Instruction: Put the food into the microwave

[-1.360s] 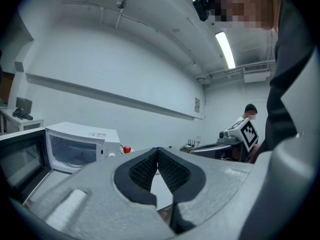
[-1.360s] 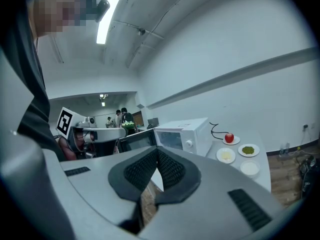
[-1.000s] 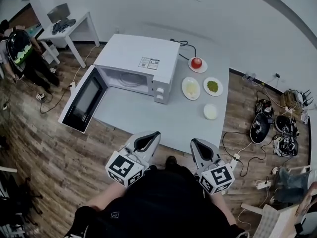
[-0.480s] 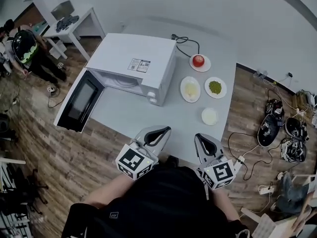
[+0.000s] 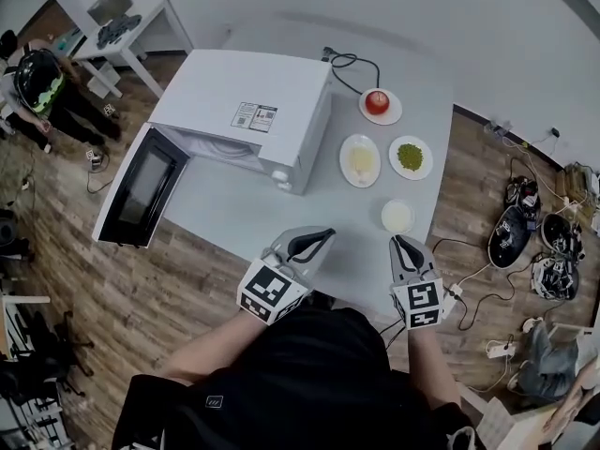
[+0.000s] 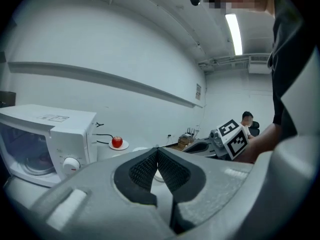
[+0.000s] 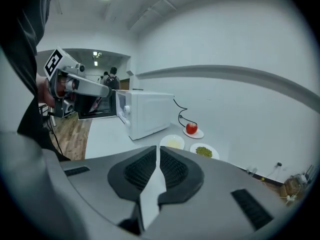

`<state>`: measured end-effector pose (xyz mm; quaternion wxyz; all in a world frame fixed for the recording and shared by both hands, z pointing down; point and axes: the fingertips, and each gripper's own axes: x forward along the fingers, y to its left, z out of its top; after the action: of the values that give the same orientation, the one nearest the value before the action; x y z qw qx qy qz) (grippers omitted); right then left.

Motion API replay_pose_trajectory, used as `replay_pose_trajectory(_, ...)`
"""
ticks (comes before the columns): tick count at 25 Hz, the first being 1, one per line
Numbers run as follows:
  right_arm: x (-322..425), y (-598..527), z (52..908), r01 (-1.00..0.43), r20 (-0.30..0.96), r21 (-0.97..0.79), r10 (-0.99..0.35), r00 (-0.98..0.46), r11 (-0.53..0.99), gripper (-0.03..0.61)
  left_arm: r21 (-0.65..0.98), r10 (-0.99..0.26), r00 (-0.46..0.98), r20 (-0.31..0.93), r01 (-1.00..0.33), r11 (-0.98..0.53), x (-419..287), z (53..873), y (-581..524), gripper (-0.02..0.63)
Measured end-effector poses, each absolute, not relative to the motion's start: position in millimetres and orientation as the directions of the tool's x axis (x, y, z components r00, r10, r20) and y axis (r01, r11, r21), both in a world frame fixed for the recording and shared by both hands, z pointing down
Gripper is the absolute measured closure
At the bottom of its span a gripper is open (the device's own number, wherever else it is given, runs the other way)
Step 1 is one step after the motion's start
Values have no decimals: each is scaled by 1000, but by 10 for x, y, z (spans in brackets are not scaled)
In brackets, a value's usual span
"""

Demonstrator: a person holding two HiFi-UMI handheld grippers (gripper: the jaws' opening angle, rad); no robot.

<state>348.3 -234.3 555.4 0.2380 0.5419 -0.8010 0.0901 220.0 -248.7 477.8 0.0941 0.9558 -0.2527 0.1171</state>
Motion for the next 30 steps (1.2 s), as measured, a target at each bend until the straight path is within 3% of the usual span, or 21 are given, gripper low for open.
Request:
replay_pose_trajectory(7,3538,-2547,5924,-896,553,160,-789,-266,414,514,157,-438,839,322,-503,-850,2238,5187,-2760,606)
replay_pose_trajectory(16,3752,-2696,6679,-765,708,385,-697,-113,516,437,160,-365,855,367,-445,-881,2496,5446,-2941,606)
replay_pose_trajectory(23,3793,-2692,7105,-604,778,490,-628,-23,629,434,160,-334,858,391,-421,-893,2585,5514,-2903,606)
replay_pose_trajectory(30,3832,-2715,7232,-446,754,611,-653,74,655,437,122,-319,849,421,-401,-908,2605,5552,-2780,606)
